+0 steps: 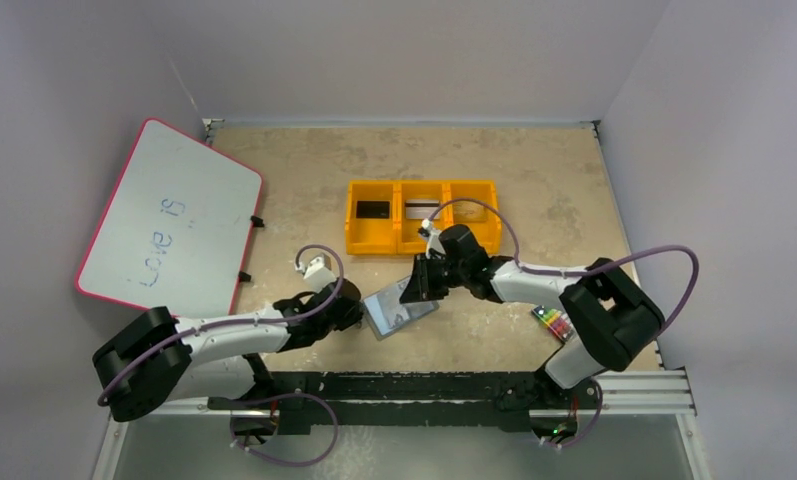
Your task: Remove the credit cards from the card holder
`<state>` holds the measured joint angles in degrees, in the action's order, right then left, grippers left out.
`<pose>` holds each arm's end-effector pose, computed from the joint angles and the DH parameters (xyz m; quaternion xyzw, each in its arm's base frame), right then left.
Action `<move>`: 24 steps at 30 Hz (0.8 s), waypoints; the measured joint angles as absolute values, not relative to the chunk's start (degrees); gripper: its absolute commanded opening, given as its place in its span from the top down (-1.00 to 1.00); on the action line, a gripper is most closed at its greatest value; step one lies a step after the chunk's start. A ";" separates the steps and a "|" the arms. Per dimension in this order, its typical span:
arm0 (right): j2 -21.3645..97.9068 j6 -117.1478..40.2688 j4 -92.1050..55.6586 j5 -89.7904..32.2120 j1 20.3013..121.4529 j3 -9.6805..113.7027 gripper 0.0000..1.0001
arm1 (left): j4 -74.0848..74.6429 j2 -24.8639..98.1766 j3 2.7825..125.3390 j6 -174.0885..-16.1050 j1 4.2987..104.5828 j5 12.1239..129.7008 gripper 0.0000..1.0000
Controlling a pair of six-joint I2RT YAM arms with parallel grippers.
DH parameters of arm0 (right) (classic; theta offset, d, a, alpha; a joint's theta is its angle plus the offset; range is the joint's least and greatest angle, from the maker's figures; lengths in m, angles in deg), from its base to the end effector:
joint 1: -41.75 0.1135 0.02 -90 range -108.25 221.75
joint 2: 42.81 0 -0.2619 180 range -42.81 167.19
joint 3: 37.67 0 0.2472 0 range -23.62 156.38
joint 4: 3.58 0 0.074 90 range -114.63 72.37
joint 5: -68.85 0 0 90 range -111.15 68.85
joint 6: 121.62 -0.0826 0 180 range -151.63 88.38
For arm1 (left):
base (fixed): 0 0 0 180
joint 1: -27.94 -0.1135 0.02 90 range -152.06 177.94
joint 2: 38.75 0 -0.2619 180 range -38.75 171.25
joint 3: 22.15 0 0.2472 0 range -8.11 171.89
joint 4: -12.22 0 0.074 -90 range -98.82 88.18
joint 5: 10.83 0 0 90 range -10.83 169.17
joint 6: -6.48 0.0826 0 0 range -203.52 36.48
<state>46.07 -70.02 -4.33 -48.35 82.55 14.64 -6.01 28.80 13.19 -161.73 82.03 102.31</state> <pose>0.2257 0.2447 0.1387 -0.1226 0.8687 0.4373 0.1980 0.1580 -0.1629 0.1082 -0.2590 0.8874 -0.2269 0.3067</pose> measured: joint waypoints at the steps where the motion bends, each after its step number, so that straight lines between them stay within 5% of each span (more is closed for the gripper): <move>1: 45.61 -69.95 -4.31 -48.35 81.96 14.59 0.71 | -6.78 28.86 13.56 -161.58 82.00 102.72 0.68; 4: 44.61 -70.10 -3.32 -48.13 80.27 13.70 0.97 | -7.43 28.82 13.69 -161.05 81.98 103.45 0.68; 10: 46.01 -70.78 1.81 -49.27 79.68 10.68 0.44 | -7.15 28.32 13.63 -158.80 81.96 103.45 0.68; 24: 44.45 -74.65 11.17 -49.27 79.68 6.11 0.30 | -7.37 22.26 14.81 -155.66 81.96 103.21 0.64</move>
<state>44.45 -74.65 11.17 -49.27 79.68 6.11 -7.37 22.26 14.81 -155.66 81.96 103.21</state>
